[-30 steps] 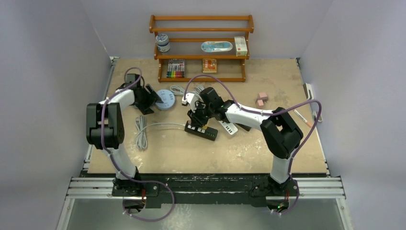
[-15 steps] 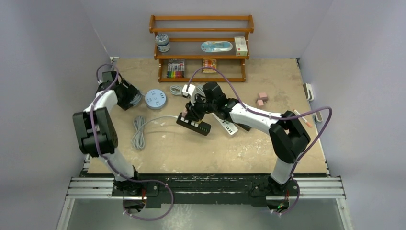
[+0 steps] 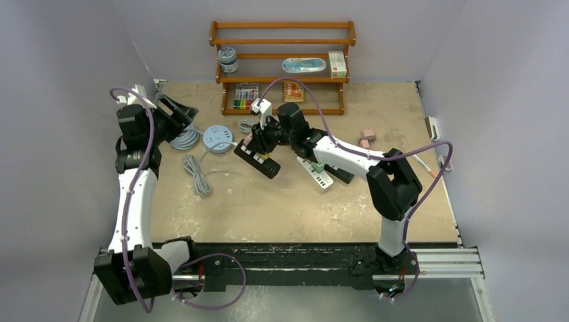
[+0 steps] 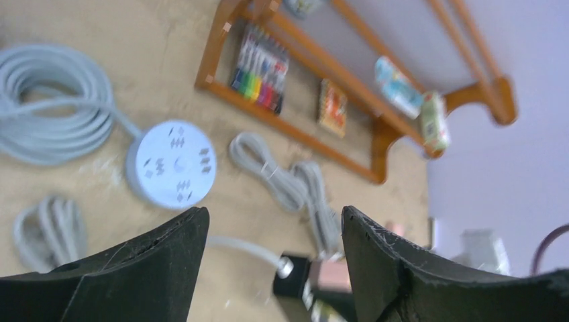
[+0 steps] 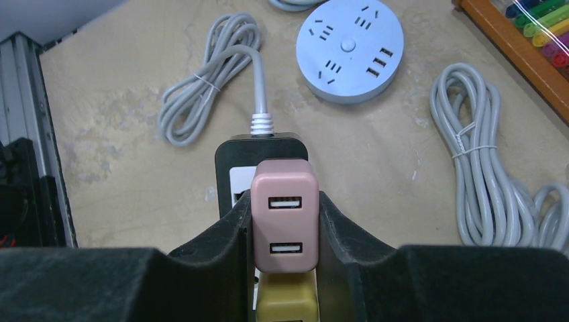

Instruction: Pull the plug off the socket

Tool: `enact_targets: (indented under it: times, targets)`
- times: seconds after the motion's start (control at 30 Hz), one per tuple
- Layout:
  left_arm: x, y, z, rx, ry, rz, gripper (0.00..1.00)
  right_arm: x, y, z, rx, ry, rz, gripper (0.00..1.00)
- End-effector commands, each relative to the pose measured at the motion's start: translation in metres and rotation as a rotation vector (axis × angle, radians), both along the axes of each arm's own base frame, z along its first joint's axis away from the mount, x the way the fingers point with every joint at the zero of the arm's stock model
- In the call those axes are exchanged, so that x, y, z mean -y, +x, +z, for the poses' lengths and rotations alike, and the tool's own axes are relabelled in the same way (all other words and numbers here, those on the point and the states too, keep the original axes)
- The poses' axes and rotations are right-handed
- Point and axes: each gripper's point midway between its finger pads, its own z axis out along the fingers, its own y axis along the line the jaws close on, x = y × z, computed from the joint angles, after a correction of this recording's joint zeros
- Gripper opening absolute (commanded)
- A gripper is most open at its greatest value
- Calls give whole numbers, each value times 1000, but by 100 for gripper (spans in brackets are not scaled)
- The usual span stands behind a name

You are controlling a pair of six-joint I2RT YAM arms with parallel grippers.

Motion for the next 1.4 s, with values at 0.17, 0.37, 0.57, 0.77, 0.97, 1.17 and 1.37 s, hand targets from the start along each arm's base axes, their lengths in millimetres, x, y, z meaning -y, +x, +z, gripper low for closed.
enact_targets:
  times: [0.17, 0.37, 0.57, 0.77, 0.97, 1.17, 1.37]
  targets:
    - [50, -53, -3, 44, 186, -198, 74, -21, 30, 73, 67, 199, -92, 0]
    - [72, -62, -38, -7, 115, -281, 76, -21, 29, 69, 51, 205, -96, 0]
    - [89, -70, -61, -55, 73, -350, 76, -25, 33, 72, 35, 223, -111, 0]
    - [106, -75, -82, -106, -15, -425, 76, -29, 35, 68, 10, 227, -110, 0]
    - [116, -74, -116, -182, -105, -420, 76, -32, 44, 77, 36, 232, -128, 0]
    - [123, -65, -124, -214, -119, -407, 76, -38, 46, 88, 40, 261, -116, 0]
    - [142, -53, -99, -94, -209, -432, 76, -39, 48, 92, 46, 272, -121, 0]
